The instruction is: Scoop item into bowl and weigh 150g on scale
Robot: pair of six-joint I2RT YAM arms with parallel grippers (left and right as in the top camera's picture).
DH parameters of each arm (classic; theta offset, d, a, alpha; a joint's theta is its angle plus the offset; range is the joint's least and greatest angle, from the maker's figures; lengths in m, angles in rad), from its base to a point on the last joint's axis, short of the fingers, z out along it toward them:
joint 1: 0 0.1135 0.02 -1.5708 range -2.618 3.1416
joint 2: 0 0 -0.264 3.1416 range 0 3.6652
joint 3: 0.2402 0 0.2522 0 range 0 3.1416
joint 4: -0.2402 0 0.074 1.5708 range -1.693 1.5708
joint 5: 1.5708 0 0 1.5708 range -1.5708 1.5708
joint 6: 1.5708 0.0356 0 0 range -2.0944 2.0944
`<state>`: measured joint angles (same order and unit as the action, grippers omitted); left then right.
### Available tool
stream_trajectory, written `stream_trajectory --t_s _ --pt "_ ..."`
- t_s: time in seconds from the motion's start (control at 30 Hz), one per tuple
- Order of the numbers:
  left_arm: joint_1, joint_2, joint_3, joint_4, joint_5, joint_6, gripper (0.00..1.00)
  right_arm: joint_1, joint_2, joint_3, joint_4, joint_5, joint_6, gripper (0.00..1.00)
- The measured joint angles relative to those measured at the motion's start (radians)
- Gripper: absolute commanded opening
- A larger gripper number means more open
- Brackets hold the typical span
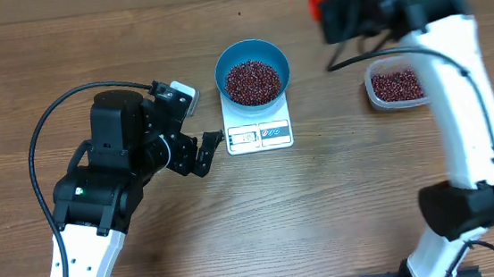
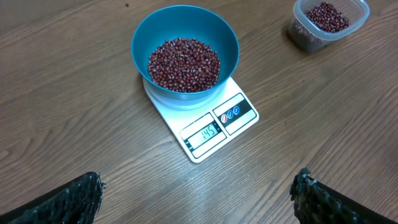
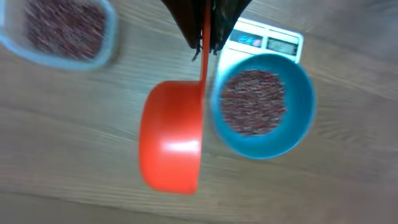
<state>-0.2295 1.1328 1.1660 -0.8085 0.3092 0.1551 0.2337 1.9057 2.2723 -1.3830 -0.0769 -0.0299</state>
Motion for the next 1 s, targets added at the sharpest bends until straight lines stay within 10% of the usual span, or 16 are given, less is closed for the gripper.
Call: stream_trajectory --t_s 0.27,1.0 --pt "0.000 0.000 0.000 0.000 0.000 0.000 1.00 -0.310 -0.033 0.006 -0.058 -0.229 0.000 0.04" --pt "0.000 0.000 0.000 0.000 0.000 0.000 1.00 -0.358 -0.033 0.006 -0.230 -0.181 0.172 0.04"
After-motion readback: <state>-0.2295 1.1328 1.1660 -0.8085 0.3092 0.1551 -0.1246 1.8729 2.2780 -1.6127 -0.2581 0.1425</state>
